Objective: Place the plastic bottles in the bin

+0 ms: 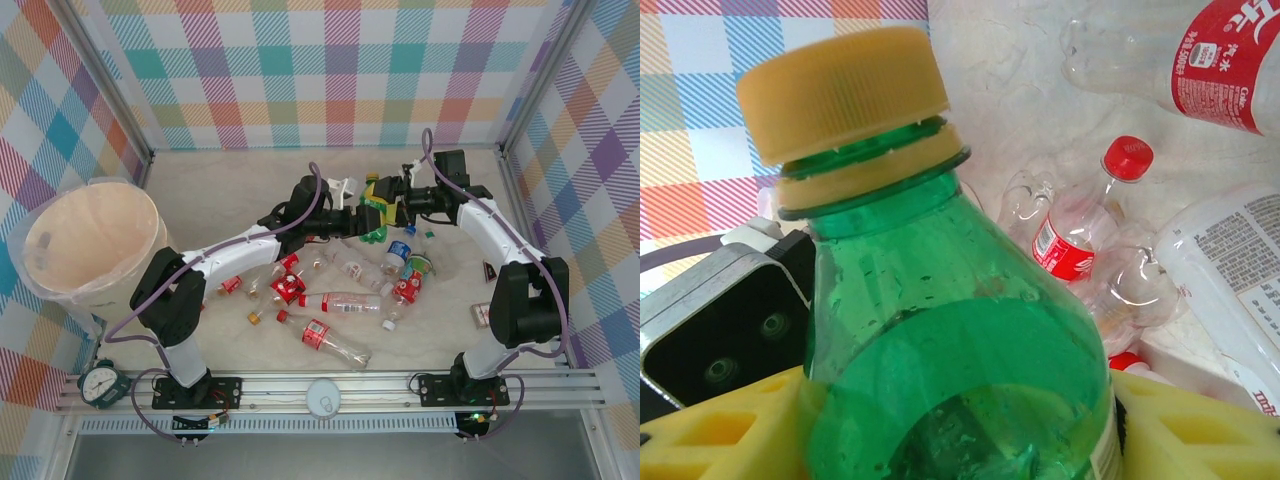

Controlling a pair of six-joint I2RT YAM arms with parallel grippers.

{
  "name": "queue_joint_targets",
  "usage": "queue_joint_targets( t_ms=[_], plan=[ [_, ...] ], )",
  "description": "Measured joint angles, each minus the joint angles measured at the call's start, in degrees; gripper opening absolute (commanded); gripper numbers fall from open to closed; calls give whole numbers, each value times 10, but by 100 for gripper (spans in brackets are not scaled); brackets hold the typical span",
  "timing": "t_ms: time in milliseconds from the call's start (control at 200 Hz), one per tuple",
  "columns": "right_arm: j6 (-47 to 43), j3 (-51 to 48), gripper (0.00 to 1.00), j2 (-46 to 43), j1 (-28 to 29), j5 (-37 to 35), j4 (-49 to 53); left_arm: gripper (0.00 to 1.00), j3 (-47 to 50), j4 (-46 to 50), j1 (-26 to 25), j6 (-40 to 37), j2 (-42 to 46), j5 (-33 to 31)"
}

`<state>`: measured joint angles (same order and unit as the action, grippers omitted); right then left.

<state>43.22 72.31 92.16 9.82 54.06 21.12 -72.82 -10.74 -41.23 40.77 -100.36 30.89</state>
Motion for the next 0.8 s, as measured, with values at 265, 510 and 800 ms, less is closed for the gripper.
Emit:
queue_joint_targets(
  t_ms=[265, 510, 800],
  plan=[
    [-9, 2, 81, 1, 0, 0, 0, 54, -7, 17, 0, -13, 1, -9],
    [-40, 63, 95, 13, -7, 7, 61, 52, -42, 108, 0, -57, 16, -56],
    [-126, 155, 95, -7, -31, -85, 188, 38, -143, 334, 22, -140, 92, -115]
  ],
)
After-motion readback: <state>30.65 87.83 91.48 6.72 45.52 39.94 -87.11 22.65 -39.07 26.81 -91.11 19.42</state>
